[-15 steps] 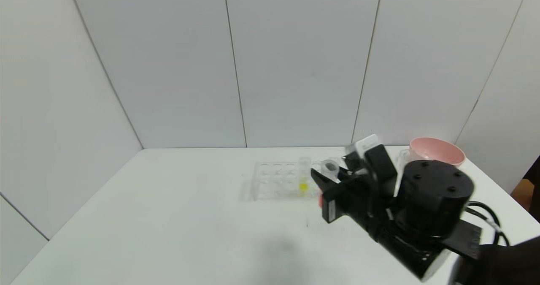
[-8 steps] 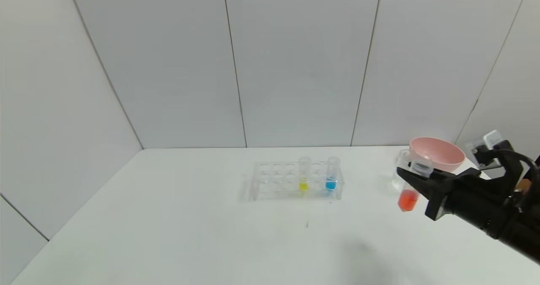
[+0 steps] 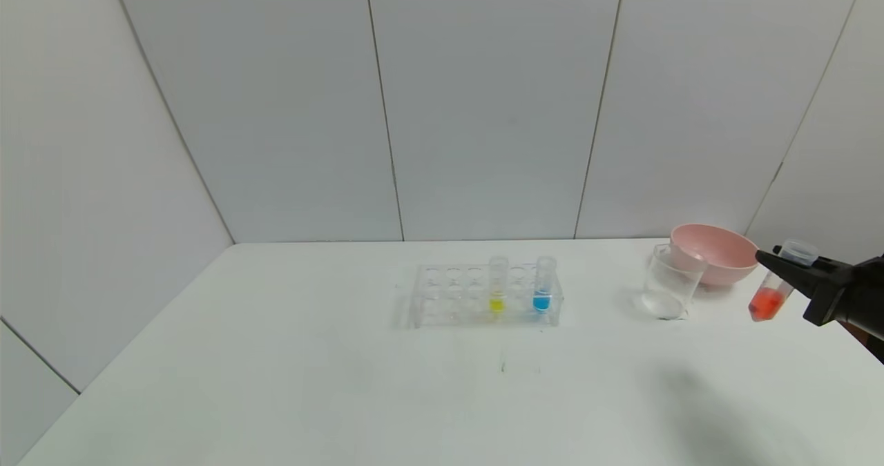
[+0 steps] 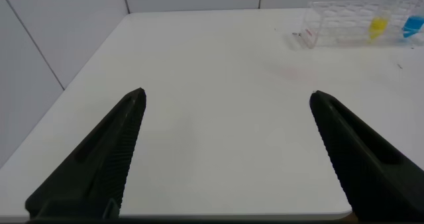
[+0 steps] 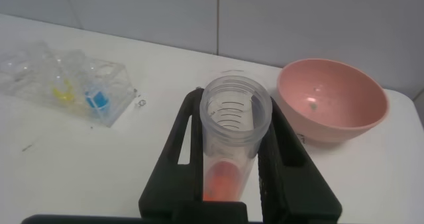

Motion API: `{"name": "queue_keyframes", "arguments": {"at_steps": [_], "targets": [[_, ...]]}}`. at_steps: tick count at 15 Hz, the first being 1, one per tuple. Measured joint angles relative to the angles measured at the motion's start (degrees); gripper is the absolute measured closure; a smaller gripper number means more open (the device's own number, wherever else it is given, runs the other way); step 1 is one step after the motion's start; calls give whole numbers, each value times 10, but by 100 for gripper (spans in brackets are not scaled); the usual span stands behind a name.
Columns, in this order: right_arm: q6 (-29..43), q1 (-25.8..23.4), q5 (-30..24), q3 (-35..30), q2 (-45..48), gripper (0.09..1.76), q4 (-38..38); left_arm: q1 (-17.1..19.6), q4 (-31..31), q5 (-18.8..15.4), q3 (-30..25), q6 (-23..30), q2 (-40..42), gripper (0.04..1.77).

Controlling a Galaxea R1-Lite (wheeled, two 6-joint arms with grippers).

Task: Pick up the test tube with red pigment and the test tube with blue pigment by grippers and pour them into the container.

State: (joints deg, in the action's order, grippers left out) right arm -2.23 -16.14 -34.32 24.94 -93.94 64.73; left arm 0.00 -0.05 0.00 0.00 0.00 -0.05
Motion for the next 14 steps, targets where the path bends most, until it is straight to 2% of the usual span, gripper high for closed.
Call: {"name": "queue_keyframes", "arguments": {"at_steps": [3,7,9,11,14], "targets": [[-9,-26,-5,28,-38,132,0,0,0,0,0,0,0,5],[-14,-10,-3,54,-62,132,-3,0,0,0,0,0,0,5],[-34,-1,-2,84,-76,132,-35,0,0,0,0,0,0,5],[-58,4,-1,135,-84,132,-131,0,0,0,0,0,0,5],[-78,18,10,254,-89,132,-329,0,0,0,0,0,0,5]]}}
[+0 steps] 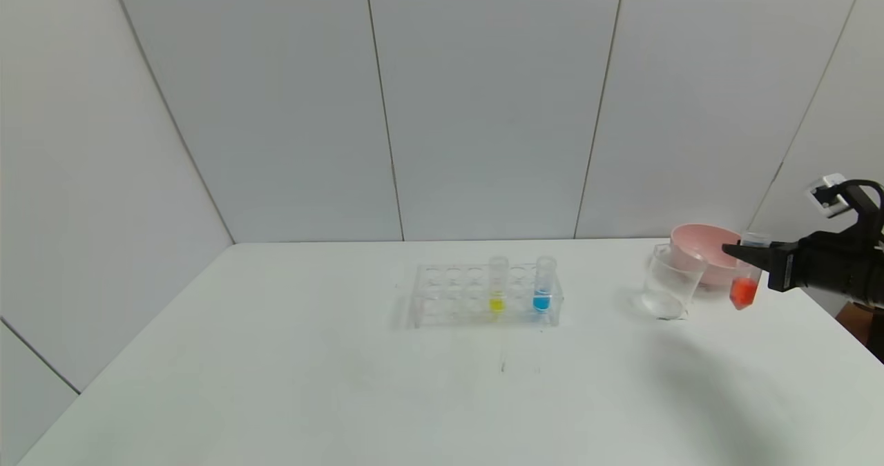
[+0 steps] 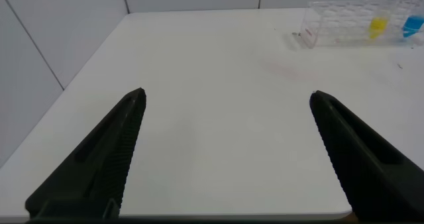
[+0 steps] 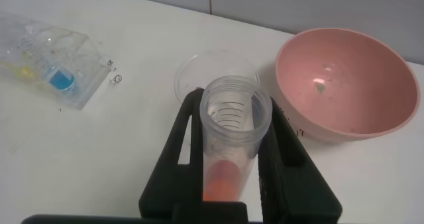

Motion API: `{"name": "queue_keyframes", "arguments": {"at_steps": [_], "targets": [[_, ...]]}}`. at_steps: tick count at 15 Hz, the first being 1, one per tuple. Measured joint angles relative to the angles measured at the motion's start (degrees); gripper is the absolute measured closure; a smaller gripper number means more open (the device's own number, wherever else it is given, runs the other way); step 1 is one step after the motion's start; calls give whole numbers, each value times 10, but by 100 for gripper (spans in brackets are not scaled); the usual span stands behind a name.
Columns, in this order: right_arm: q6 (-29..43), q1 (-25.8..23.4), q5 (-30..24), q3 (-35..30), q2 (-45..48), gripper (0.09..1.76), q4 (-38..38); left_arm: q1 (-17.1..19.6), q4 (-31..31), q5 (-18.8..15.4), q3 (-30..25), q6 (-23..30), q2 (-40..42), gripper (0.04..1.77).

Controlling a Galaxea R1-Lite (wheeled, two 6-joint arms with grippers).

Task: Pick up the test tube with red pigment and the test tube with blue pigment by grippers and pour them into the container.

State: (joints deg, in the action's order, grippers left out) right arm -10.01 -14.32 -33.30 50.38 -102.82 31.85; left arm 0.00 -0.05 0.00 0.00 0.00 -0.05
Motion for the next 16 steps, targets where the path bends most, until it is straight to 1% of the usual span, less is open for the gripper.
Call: {"name": "queue_keyframes", "arguments": {"at_steps": [3,4,6,7,11,13,16], "targets": [[-21,28,56,141,-8,132,-192,0,0,0,0,0,0,5],[-41,39,71,189,-15,132,-251,0,0,0,0,0,0,5],[-96,55,104,261,-33,132,-343,0,0,0,0,0,0,5],[-114,63,120,290,-42,132,-376,0,0,0,0,0,0,5],[-147,86,149,402,-82,132,-496,0,0,0,0,0,0,5],[-169,91,156,466,-102,132,-571,0,0,0,0,0,0,5],[-225,88,158,572,-135,132,-694,0,0,0,0,0,0,5]]}}
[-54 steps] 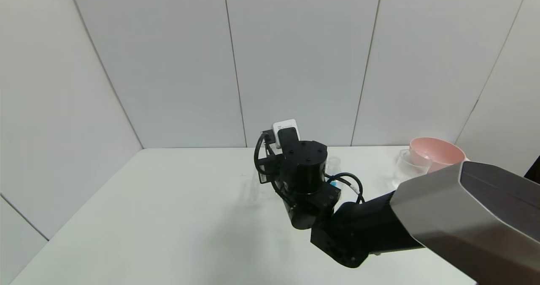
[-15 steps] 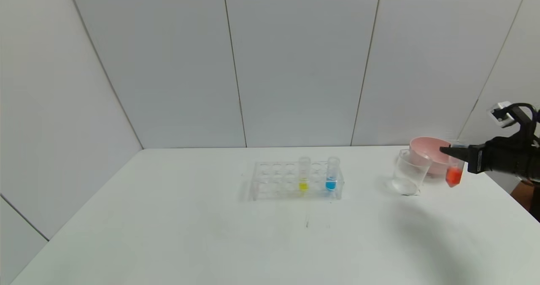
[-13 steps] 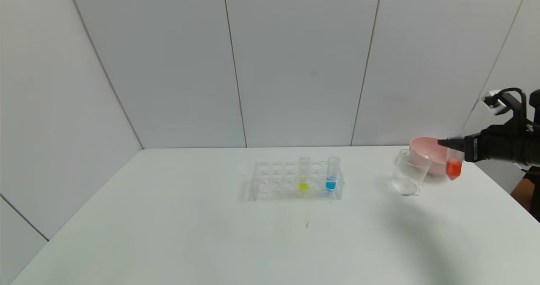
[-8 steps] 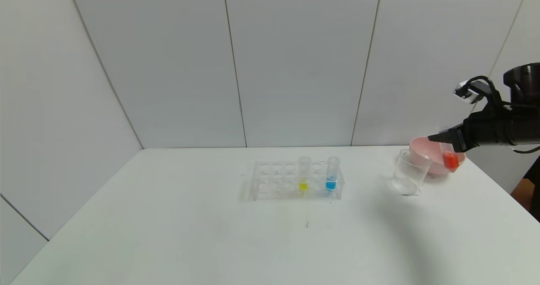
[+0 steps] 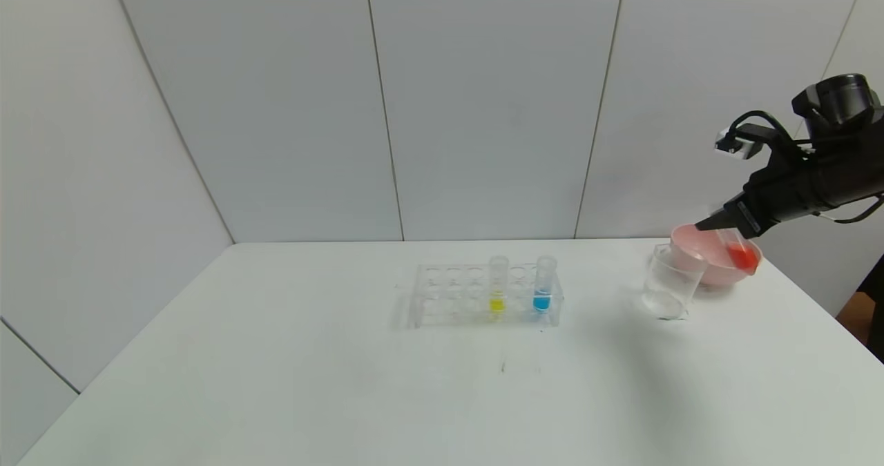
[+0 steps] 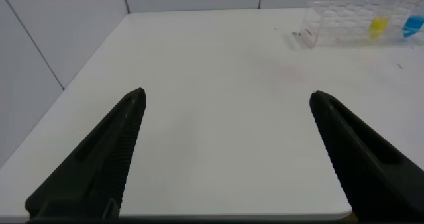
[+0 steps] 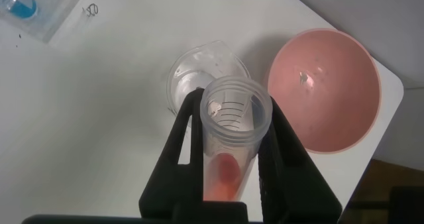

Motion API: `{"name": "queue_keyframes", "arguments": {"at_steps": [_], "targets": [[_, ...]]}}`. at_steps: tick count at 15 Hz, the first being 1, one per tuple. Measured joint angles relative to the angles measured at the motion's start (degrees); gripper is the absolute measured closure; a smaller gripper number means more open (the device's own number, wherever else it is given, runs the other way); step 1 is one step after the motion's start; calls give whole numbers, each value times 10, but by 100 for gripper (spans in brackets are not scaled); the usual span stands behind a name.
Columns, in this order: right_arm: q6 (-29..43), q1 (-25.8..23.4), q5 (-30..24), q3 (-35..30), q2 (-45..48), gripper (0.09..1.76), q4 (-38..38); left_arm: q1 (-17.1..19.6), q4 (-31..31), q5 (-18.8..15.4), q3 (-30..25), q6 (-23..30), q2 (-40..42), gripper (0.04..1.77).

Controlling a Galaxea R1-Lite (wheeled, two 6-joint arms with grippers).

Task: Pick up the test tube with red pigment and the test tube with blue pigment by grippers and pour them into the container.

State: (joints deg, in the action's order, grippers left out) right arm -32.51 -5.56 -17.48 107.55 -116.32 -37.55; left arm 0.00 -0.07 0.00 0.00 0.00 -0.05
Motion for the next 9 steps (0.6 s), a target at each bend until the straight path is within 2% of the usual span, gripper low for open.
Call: {"name": "queue_keyframes", "arguments": {"at_steps": [1,4,9], "targets": [[-37,-4,0,33,-12,132,-40,0,0,0,0,0,0,5],[-161,-23,0,66,-38,132,-58,0,0,0,0,0,0,5],[-243,-34,0,70,-66,132,-52,0,0,0,0,0,0,5]]}}
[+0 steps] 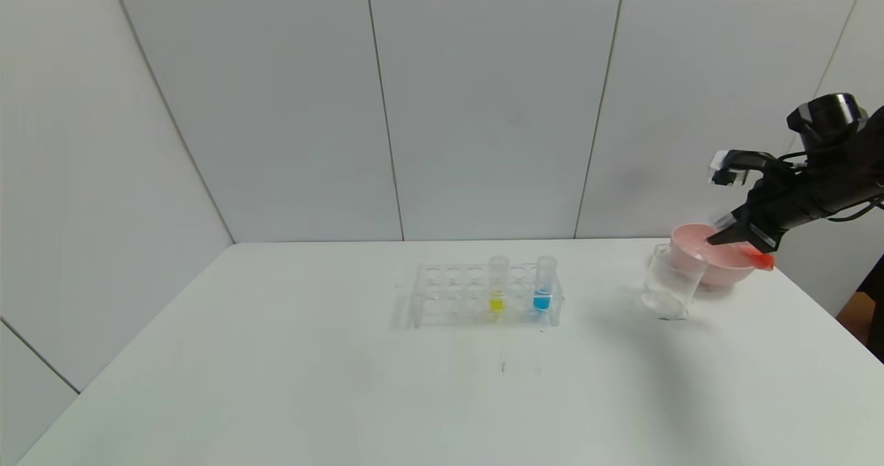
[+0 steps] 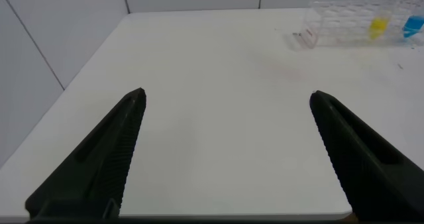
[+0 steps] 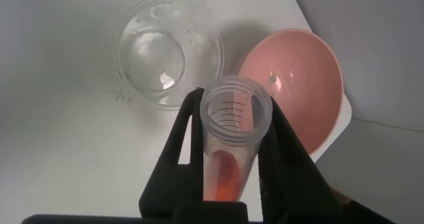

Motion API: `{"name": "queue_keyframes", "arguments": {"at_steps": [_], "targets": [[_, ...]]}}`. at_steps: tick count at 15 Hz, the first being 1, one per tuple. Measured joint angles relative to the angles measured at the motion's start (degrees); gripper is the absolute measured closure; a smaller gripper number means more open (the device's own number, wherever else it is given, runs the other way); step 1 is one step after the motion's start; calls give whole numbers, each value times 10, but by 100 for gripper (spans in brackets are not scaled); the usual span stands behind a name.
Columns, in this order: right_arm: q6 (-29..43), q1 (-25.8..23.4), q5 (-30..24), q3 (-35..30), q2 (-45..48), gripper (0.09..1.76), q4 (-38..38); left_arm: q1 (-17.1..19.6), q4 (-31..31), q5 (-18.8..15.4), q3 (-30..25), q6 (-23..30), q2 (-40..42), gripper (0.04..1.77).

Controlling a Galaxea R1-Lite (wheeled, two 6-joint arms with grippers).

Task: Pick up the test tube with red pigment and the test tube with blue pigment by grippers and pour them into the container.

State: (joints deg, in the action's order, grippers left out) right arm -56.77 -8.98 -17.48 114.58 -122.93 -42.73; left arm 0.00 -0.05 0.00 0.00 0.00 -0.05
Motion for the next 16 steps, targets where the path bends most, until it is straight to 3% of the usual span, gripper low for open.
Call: {"name": "queue_keyframes", "arguments": {"at_steps": [6,16], "targets": [[-76,6,75,0,-3,132,-1,0,0,0,0,0,0,5],[-106,63,205,0,-4,132,-2,0,0,0,0,0,0,5]]}}
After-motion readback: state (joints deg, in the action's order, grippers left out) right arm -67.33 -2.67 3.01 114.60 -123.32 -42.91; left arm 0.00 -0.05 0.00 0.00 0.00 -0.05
